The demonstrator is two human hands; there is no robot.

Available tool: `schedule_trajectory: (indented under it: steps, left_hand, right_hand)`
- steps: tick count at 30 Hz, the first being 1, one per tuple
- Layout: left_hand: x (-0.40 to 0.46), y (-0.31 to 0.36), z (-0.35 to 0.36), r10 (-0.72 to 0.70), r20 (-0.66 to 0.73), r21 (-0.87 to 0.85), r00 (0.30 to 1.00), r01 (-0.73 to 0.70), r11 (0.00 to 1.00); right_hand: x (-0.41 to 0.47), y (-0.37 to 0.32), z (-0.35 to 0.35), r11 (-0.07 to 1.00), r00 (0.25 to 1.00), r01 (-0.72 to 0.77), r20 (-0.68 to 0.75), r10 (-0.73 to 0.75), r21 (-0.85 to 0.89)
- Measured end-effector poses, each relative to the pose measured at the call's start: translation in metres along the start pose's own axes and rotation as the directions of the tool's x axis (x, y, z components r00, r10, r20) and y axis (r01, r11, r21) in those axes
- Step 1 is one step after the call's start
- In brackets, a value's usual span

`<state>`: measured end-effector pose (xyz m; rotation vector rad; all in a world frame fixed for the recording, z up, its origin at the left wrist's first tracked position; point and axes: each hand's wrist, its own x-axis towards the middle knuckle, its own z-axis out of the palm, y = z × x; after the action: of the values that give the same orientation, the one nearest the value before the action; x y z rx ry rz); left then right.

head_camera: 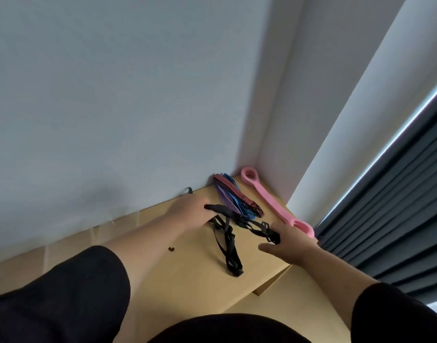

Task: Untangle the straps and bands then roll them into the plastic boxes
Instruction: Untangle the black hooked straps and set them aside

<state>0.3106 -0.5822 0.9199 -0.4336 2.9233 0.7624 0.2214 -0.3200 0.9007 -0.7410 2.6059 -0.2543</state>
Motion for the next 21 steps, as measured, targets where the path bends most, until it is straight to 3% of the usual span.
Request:
schedule_trajectory:
  steps: [2,3,5,7,12,16,19,21]
  left_hand:
    - [-0.001,0.025,0.005,-0.061,-0.005,-0.265,0.998,0.058,0.963]
    - [-0.003,0.038,0.009,-0.095,0.022,-0.431,0.995,0.095,0.897]
    - [-0.01,0.065,0.019,-0.144,0.123,-0.722,0.982,0.188,0.666]
    - [-0.016,0.09,0.031,-0.157,0.171,-0.857,0.973,0.226,0.463]
    - [-0.027,0.146,0.054,-0.266,0.219,-0.953,0.939,0.264,0.149]
    - [-0.04,0.18,0.065,-0.256,0.234,-0.971,0.938,0.238,-0.015]
    - [-0.037,0.189,0.074,-0.224,0.225,-0.974,0.948,0.217,-0.059]
    - [-0.033,0.189,0.074,-0.275,0.135,-0.989,0.952,0.145,0.015]
  right_hand:
    - [-0.005,0.008,0.006,0.992,1.0,0.009,0.022,-0.012,0.129]
    - [-0.008,0.012,0.008,0.976,0.999,0.015,0.027,-0.022,0.219]
    - [-0.017,0.02,0.011,0.919,0.997,0.043,0.04,-0.064,0.392]
    - [-0.029,0.028,0.013,0.856,0.989,0.081,0.065,-0.132,0.51]
    - [-0.049,0.044,0.021,0.646,0.963,0.039,0.145,-0.229,0.762]
    - [-0.059,0.051,0.021,0.603,0.947,0.056,0.15,-0.286,0.796]
    - [-0.065,0.054,0.018,0.66,0.931,0.113,0.152,-0.33,0.743]
    - [-0.068,0.058,0.019,0.685,0.934,0.126,0.147,-0.326,0.718]
